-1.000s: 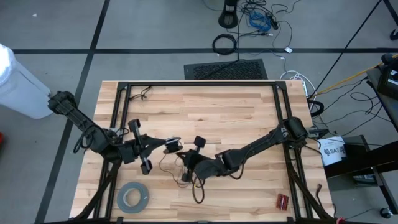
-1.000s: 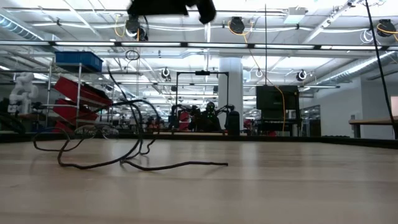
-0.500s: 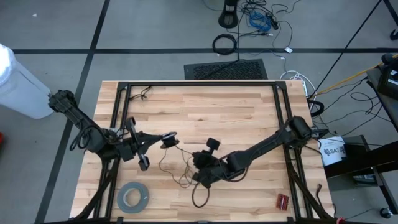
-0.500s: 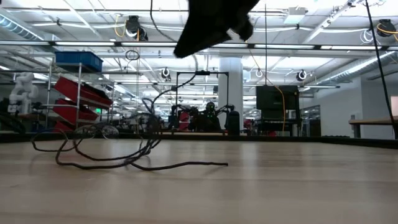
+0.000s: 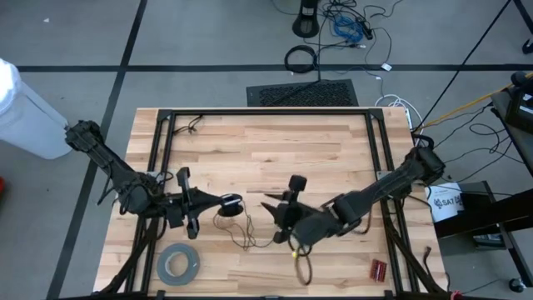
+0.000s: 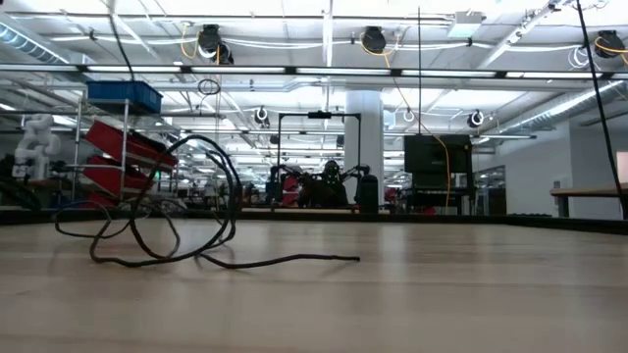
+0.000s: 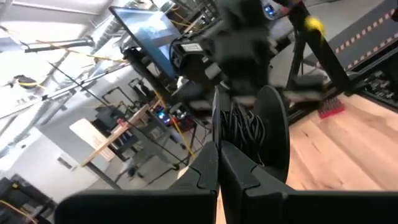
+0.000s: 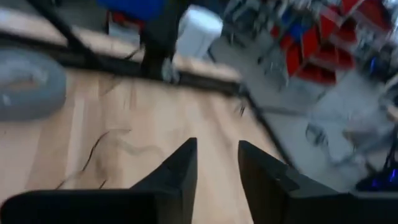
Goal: Coil cords
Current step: Uncoil the black wire from the spool
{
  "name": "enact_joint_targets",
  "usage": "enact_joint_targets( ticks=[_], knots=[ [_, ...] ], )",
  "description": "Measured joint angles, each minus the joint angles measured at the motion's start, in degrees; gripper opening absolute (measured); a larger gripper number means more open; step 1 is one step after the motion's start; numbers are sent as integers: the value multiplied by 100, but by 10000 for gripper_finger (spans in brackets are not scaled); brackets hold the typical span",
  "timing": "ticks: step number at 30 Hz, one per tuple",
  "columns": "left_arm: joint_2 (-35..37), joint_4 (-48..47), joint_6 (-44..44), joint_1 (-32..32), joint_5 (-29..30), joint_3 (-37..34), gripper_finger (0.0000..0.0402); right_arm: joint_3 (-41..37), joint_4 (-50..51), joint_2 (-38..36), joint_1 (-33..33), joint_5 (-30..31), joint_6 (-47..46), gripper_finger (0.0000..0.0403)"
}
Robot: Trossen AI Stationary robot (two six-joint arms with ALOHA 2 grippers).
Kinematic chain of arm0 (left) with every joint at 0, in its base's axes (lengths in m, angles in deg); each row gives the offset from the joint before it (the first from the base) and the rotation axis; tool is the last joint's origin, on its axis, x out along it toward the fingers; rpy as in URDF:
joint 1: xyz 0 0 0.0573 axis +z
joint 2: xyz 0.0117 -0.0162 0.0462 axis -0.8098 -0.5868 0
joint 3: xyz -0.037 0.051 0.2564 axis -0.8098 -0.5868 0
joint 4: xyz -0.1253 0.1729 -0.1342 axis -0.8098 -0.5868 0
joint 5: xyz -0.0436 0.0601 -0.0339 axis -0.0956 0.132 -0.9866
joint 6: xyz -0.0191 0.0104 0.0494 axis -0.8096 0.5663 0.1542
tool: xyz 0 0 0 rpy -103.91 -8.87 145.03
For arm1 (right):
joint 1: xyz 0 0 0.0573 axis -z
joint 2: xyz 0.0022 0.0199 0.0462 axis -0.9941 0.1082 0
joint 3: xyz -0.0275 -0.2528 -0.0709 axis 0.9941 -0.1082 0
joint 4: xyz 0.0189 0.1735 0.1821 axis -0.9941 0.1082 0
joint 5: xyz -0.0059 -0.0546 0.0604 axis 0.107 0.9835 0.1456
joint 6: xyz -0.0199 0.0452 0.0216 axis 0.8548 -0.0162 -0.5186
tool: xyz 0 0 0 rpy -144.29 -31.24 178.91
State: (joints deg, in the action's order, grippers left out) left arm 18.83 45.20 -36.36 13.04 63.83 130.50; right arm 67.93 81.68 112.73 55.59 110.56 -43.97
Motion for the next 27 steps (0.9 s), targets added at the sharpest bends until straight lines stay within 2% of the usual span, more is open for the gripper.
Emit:
enact_joint_targets(
  ticks=[2,4,7,9,12,14,20,27],
  knots=[
    [-4,-37,-4,2,-93,0,0,0,-403,-283,63,-192,621,118],
    [-4,-65,18,2,-229,0,0,4,-734,-513,136,-671,1129,125],
    [-4,-61,105,2,-443,0,0,4,-875,-666,211,-1401,1441,133],
    [-4,-62,105,2,-606,0,0,4,-766,-640,228,-1642,1509,137],
    [-52,-35,106,33,-882,0,0,2,-719,-450,181,-1634,1509,139],
    [-119,-40,107,71,-998,0,0,0,-1028,-286,155,-1628,1665,139],
    [-306,-210,107,296,-1018,0,0,0,-1682,-152,104,-1628,2178,139],
    [-431,-205,63,439,-1018,-7,0,0,-1702,-145,93,-1953,2144,139]
  ],
)
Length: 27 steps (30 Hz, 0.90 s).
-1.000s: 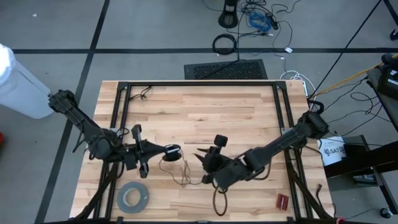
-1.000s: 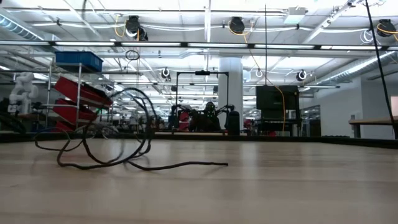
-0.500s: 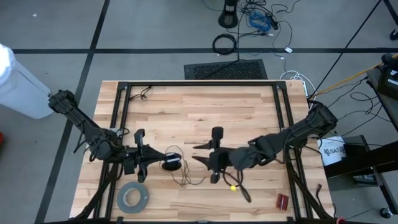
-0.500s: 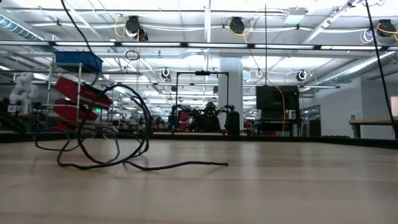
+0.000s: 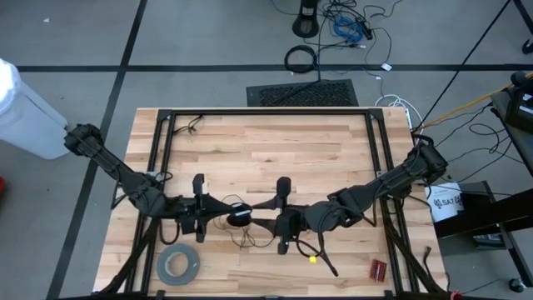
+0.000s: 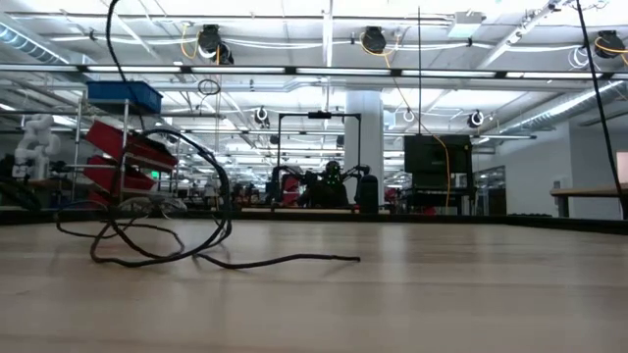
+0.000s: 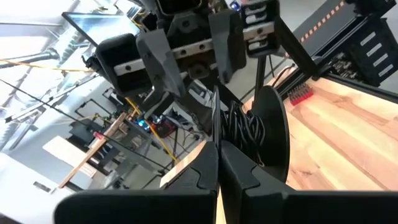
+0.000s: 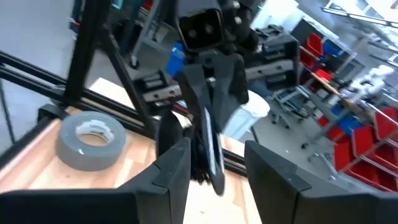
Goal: Coil cords
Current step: Uncoil the black wire from the spool
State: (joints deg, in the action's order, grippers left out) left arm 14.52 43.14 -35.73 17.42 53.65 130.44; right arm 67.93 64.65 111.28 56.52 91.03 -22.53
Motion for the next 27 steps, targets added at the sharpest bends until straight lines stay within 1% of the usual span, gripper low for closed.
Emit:
enact_joint_targets(
  ticks=[8,19,23,27],
  knots=[
    [-9,7,-111,73,-55,0,0,0,59,61,39,24,7,134],
    [-8,13,-111,68,-81,0,0,0,376,85,179,33,0,98],
    [-6,13,-113,71,-274,0,0,0,459,85,219,21,0,86],
    [-5,48,-116,75,-300,0,0,2,433,124,230,-2,42,78]
  ],
)
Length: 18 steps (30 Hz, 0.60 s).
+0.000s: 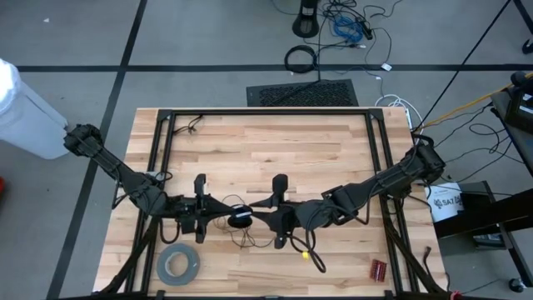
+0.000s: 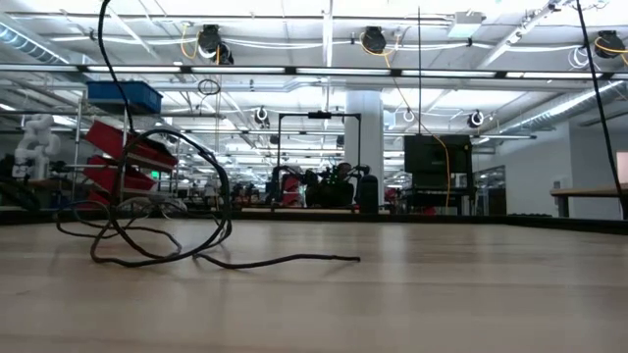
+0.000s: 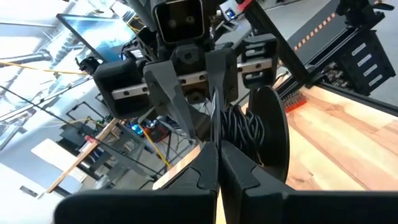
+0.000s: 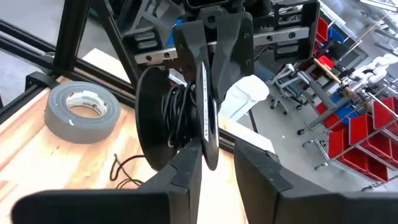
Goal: Coil cords
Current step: Uncoil the black wire from the spool
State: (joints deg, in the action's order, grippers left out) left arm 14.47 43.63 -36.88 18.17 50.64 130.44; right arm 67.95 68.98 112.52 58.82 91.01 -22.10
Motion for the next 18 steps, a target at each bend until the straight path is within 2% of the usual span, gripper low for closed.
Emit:
enact_joint_targets(
  ticks=[8,16,18],
  knots=[
    [0,-75,-297,165,-163,0,0,-2,-429,333,13,97,645,70],
    [3,-116,-304,175,-139,6,0,-2,-440,313,-22,271,747,9],
    [3,-116,-307,175,-80,7,5,-2,-443,313,-24,292,780,5]
  ],
)
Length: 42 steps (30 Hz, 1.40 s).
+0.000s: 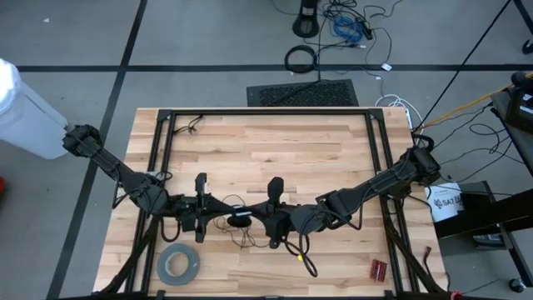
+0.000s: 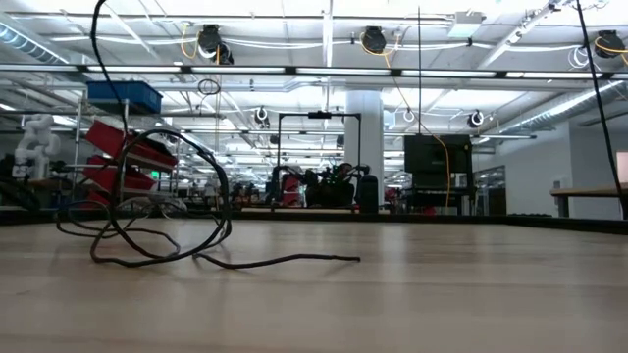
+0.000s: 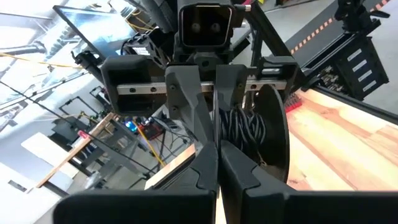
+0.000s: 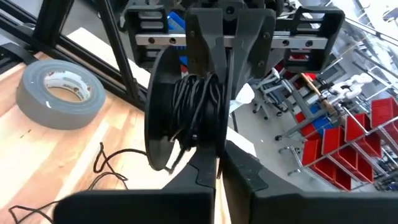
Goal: Coil cords
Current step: Uncoil the black wire from the spool
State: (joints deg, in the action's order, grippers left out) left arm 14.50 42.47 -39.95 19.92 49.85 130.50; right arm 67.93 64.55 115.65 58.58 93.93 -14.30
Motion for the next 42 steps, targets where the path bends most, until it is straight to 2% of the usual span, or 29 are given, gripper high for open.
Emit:
enact_joint_targets(
  ticks=[18,25,36,42],
  knots=[
    [-9,375,-52,-67,253,0,85,2,463,-357,-378,998,-84,1],
    [-9,426,-481,-99,191,0,91,4,578,-542,-484,1934,-394,0],
    [-556,943,-1626,517,57,0,91,7,156,-588,-475,2694,-532,0],
    [-963,1137,-1697,588,-262,0,94,7,157,-584,-475,2826,-421,0]
  ],
)
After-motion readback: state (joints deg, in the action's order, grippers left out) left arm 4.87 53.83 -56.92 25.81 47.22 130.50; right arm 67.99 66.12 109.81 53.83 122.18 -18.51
